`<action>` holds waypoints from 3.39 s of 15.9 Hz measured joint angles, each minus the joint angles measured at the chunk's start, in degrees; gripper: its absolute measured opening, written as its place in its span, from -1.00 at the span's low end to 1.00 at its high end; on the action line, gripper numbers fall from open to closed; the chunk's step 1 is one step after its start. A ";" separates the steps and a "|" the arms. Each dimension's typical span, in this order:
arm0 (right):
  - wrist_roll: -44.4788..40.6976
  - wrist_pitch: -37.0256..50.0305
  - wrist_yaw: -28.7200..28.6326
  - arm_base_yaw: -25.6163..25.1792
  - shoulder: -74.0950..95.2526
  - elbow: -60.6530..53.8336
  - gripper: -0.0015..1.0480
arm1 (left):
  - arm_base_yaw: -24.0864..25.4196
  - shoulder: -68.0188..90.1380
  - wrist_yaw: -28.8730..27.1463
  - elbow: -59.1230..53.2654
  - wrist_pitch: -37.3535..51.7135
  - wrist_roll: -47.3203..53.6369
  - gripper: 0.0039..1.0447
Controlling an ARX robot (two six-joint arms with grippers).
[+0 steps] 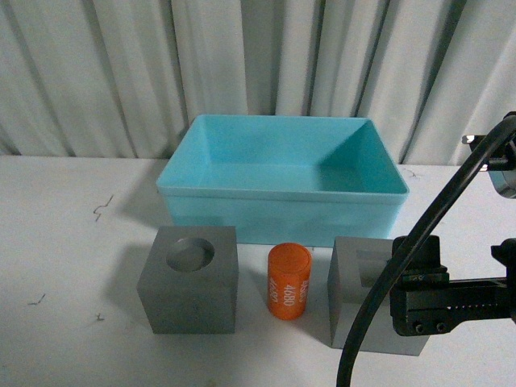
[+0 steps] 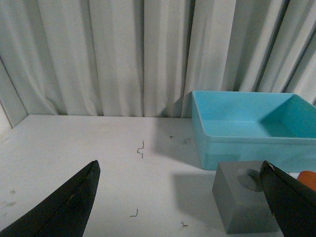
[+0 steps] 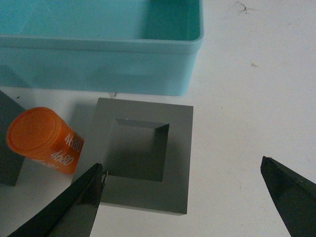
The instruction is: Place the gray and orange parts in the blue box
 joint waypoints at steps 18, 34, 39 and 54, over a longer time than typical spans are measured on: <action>2.56 7.32 0.92 -2.25 17.33 7.13 0.87 | 0.00 0.00 0.00 0.00 -0.02 0.00 0.88; 4.61 2.56 2.51 -6.12 9.57 2.71 -0.64 | 0.00 0.00 0.00 0.00 -0.02 0.00 0.88; -2.84 1.66 -3.50 -17.81 -14.03 16.13 -0.65 | 0.00 0.00 0.00 0.00 -0.02 0.00 0.88; 6.10 1.25 -1.92 -10.51 34.77 49.94 -0.65 | 0.00 0.00 0.00 0.00 -0.02 0.00 0.88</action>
